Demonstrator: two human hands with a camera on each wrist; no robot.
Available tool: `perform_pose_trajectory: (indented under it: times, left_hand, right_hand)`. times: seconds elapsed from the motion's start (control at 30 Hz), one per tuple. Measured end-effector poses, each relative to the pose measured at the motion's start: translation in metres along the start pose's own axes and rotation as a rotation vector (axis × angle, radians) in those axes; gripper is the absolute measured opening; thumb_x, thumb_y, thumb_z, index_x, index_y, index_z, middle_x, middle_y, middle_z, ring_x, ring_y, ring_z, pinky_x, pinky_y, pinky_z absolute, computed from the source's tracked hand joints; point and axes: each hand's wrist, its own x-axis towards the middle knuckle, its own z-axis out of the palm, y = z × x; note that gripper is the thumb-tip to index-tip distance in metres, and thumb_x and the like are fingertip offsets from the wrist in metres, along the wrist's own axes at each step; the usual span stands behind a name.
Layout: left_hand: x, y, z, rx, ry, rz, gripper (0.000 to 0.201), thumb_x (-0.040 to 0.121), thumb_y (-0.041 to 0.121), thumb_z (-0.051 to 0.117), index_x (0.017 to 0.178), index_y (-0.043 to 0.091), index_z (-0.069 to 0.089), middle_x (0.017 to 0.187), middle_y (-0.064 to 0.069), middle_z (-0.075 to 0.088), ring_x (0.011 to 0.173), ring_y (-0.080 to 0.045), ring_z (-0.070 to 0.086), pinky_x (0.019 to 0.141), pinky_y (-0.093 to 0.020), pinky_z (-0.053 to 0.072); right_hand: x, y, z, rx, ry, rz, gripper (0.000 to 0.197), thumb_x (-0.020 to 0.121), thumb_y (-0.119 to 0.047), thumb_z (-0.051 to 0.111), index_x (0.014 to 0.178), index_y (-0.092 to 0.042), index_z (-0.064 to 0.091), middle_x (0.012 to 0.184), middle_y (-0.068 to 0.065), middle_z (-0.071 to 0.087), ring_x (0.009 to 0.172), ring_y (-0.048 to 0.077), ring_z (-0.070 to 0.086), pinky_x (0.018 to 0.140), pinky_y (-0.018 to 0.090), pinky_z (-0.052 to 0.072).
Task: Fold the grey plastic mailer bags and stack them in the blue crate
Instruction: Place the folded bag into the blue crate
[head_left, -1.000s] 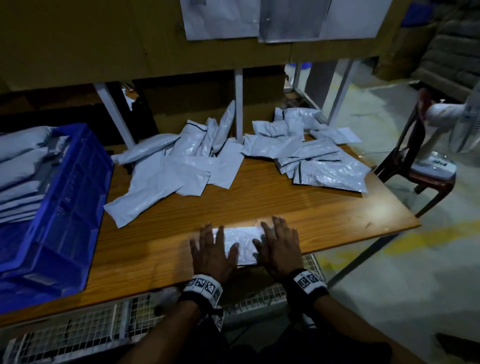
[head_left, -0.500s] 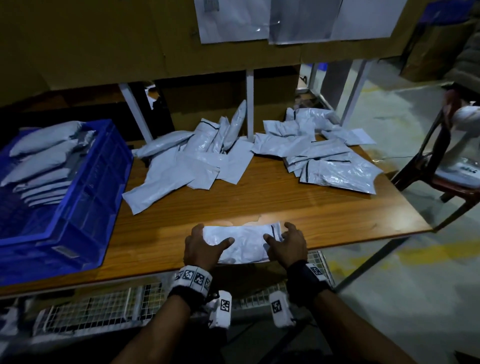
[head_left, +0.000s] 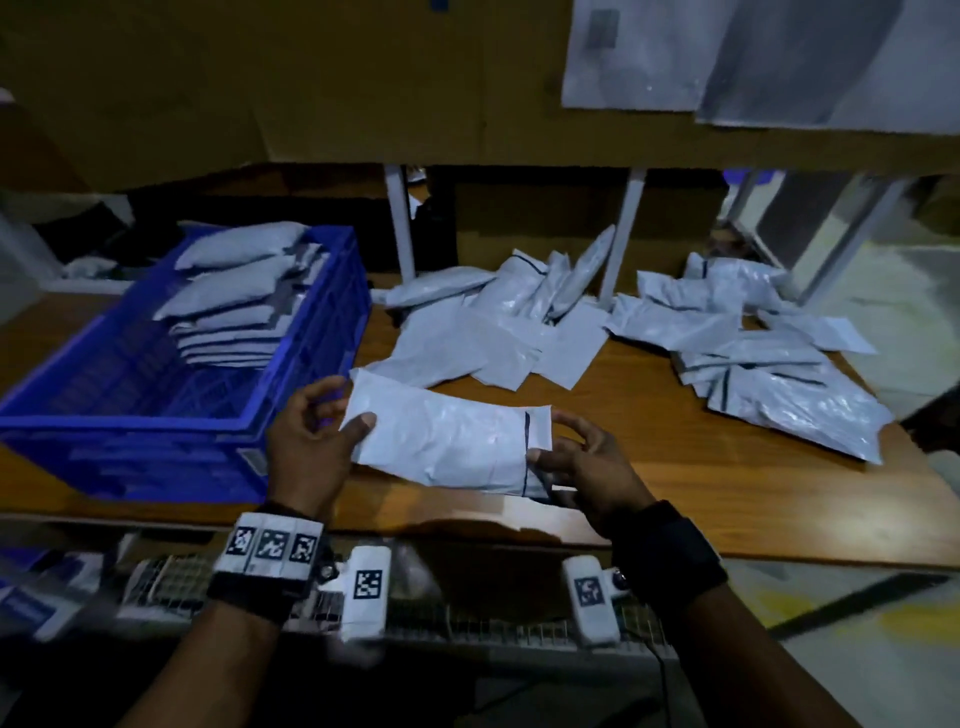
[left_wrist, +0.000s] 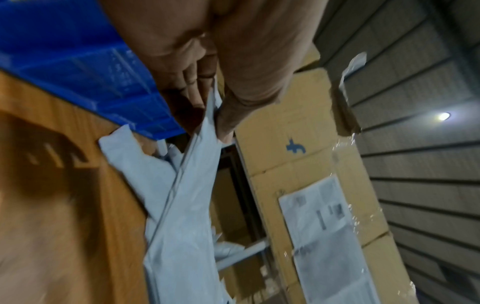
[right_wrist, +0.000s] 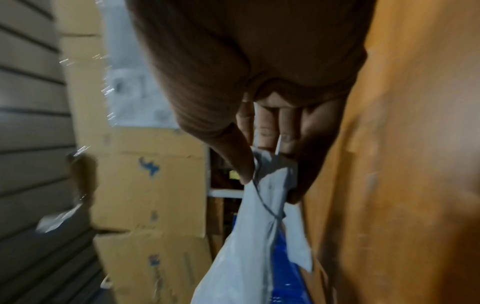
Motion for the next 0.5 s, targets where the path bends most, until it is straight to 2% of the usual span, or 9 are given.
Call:
perform_pose_trajectory:
  times: [0.1, 0.2, 0.23, 0.3, 0.37, 0.43, 0.5]
  left_hand:
    - [0.044, 0.001, -0.055, -0.107, 0.047, -0.024, 0.051, 0.077, 0.005, 0.086, 0.124, 0.014, 0.067, 0.106, -0.010, 0.073, 0.101, -0.029, 0.071, 0.085, -0.046, 0.058]
    - [0.087, 0.008, -0.111, -0.172, 0.037, -0.028, 0.042, 0.080, -0.002, 0.081, 0.119, 0.005, 0.068, 0.100, -0.013, 0.073, 0.087, -0.021, 0.071, 0.078, -0.037, 0.057]
    - [0.102, 0.011, -0.129, -0.156, 0.030, -0.015, 0.036, 0.081, -0.003, 0.079, 0.115, 0.005, 0.069, 0.097, -0.011, 0.073, 0.084, -0.016, 0.070, 0.077, -0.035, 0.057]
    - [0.135, 0.015, -0.164, -0.110, 0.015, 0.003, 0.027, 0.084, -0.003, 0.077, 0.107, 0.009, 0.070, 0.094, -0.005, 0.071, 0.087, -0.016, 0.068, 0.080, -0.035, 0.057]
    - [0.169, 0.018, -0.192, -0.091, -0.017, -0.006, 0.023, 0.085, -0.002, 0.076, 0.099, 0.015, 0.071, 0.090, -0.004, 0.072, 0.088, -0.020, 0.067, 0.080, -0.034, 0.056]
    - [0.202, 0.020, -0.210, -0.083, -0.049, -0.036, 0.024, 0.086, -0.003, 0.075, 0.094, 0.019, 0.070, 0.086, -0.002, 0.070, 0.079, -0.012, 0.067, 0.075, -0.029, 0.055]
    - [0.231, 0.020, -0.221, -0.045, -0.064, -0.058, 0.022, 0.088, -0.004, 0.073, 0.096, 0.016, 0.069, 0.089, -0.004, 0.068, 0.074, -0.008, 0.066, 0.068, -0.024, 0.056]
  right_hand:
    - [0.005, -0.023, 0.063, -0.021, -0.025, -0.084, 0.051, 0.084, 0.004, 0.078, 0.126, -0.023, 0.061, 0.109, 0.018, 0.076, 0.088, 0.035, 0.072, 0.069, 0.042, 0.057]
    - [0.020, -0.047, 0.133, -0.042, -0.011, -0.171, 0.044, 0.085, 0.006, 0.076, 0.123, -0.013, 0.064, 0.104, 0.018, 0.077, 0.068, 0.024, 0.070, 0.052, 0.028, 0.050]
    - [0.027, -0.053, 0.155, -0.061, 0.000, -0.191, 0.042, 0.085, 0.006, 0.076, 0.122, -0.013, 0.065, 0.102, 0.017, 0.077, 0.066, 0.024, 0.069, 0.051, 0.027, 0.048]
    - [0.044, -0.065, 0.197, -0.098, 0.012, -0.220, 0.040, 0.084, 0.003, 0.078, 0.119, -0.013, 0.067, 0.097, 0.015, 0.078, 0.072, 0.031, 0.070, 0.056, 0.033, 0.050]
    - [0.061, -0.073, 0.232, -0.115, 0.034, -0.237, 0.035, 0.084, 0.003, 0.078, 0.114, -0.012, 0.069, 0.095, 0.013, 0.079, 0.075, 0.030, 0.073, 0.056, 0.033, 0.054]
    - [0.080, -0.080, 0.261, -0.113, 0.050, -0.255, 0.032, 0.083, 0.003, 0.078, 0.111, -0.010, 0.071, 0.097, 0.016, 0.078, 0.077, 0.030, 0.072, 0.059, 0.035, 0.057]
    - [0.101, -0.089, 0.284, -0.100, 0.058, -0.262, 0.030, 0.081, 0.002, 0.080, 0.108, -0.009, 0.072, 0.094, 0.021, 0.077, 0.071, 0.031, 0.066, 0.065, 0.041, 0.053]
